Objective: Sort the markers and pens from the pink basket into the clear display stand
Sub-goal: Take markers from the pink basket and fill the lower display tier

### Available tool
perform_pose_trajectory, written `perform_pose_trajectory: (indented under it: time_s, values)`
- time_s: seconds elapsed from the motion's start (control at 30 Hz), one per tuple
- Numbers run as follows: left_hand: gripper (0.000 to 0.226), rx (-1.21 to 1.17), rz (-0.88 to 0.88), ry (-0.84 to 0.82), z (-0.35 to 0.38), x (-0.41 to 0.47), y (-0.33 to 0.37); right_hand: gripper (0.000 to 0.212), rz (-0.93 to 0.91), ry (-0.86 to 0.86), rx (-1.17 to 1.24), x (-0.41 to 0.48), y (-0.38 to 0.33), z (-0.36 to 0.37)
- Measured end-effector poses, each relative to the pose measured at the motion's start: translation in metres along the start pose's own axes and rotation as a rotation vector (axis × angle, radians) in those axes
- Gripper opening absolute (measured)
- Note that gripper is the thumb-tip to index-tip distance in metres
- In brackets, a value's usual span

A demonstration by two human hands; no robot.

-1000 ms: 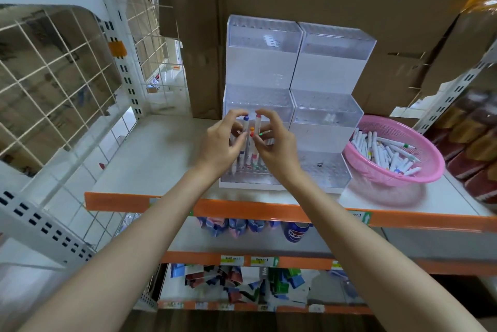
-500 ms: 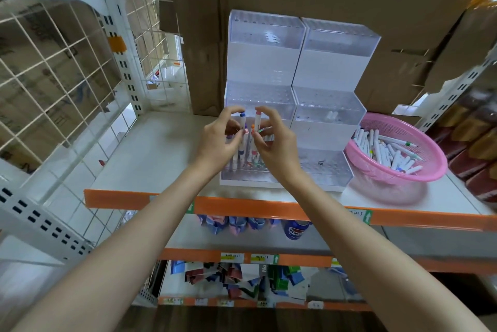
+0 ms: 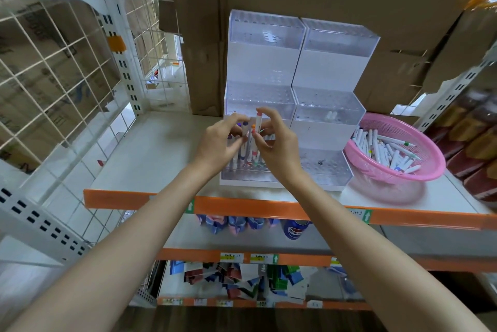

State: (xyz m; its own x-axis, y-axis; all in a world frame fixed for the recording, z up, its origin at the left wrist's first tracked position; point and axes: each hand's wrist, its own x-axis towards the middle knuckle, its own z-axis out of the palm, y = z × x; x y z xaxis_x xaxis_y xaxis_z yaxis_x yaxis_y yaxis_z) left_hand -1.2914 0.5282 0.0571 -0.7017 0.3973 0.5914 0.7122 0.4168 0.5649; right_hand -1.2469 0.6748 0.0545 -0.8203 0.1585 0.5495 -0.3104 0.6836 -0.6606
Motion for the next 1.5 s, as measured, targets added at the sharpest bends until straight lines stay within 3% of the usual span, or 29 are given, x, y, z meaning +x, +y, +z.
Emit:
perform_pose_trajectory:
  time_s: [0.33,0.57,0.83,1.23,1.5]
  values:
    - [0.024,0.056,0.069,-0.005,-0.002,0.002,-0.003,0.043,0.019,-0.023,0.025,-0.006,-0.001,0.004]
    - [0.024,0.255,0.156,-0.060,0.005,-0.003,-0.012,0.040,0.010,0.004,0.010,-0.006,0.003,0.006]
    - [0.017,0.332,0.232,-0.013,0.006,-0.002,-0.017,0.041,-0.004,0.006,0.005,-0.006,0.008,0.007]
    - [0.032,0.304,0.183,-0.032,0.001,-0.011,-0.021,0.024,-0.051,0.024,-0.013,-0.006,0.005,0.005]
    - [0.033,0.294,0.173,-0.050,0.000,-0.011,-0.022,0.024,-0.051,-0.007,-0.041,0.000,0.006,0.003]
